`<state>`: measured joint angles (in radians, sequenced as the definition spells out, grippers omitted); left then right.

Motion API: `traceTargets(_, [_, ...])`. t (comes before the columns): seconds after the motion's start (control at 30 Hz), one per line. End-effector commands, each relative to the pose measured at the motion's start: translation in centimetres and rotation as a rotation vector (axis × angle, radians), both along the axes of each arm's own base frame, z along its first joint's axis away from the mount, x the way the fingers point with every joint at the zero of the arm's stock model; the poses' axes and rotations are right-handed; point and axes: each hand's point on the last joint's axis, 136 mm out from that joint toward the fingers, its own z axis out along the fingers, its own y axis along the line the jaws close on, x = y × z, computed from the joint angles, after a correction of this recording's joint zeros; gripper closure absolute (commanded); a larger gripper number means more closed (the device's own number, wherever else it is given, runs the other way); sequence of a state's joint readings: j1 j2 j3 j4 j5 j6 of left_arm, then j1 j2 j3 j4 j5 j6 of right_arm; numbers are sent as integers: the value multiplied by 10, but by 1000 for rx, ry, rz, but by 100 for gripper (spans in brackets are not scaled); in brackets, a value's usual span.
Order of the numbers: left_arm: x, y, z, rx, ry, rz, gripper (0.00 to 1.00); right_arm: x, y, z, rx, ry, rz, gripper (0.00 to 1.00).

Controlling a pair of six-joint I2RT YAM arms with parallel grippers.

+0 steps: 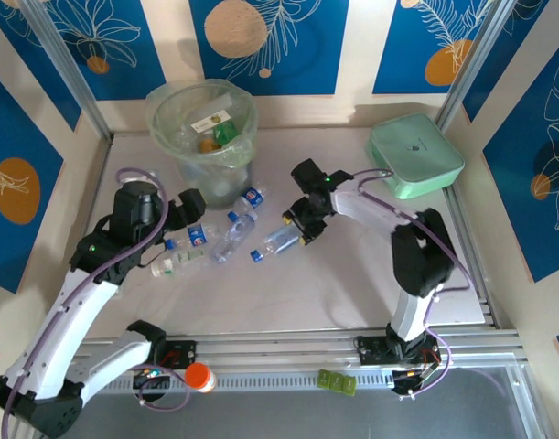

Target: Put the plastic bottles in the bin

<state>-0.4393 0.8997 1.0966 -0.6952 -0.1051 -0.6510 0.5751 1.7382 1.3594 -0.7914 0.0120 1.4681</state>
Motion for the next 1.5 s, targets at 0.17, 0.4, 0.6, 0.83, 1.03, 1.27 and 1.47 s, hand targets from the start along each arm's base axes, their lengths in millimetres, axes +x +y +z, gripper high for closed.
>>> traceTargets(0.17, [-29, -116, 40, -19, -135, -621, 1, -3, -30, 81, 45, -357, 135, 50])
traceTargets(0.4, [-41, -182, 26, 13, -88, -852, 1, -16, -45, 140, 127, -550, 193, 50])
traceTargets(0.6, [-54, -227, 13, 23, -67, -1021, 0, -29, -40, 161, 192, -601, 268, 50])
traceTargets(0.83, [-50, -246, 3, 24, -61, -1059, 0, -42, -38, 178, 245, -653, 315, 50])
traceTargets(1.03, [-50, -255, -4, 7, -40, -1077, 6, -50, -33, 185, 283, -673, 353, 50])
traceTargets(1.27, [-54, -263, 2, -33, -51, -1109, 31, -53, -29, 187, 291, -686, 370, 50])
traceTargets(1.47, [-55, -261, 6, -36, -70, -1113, 45, -52, -27, 185, 287, -684, 372, 49])
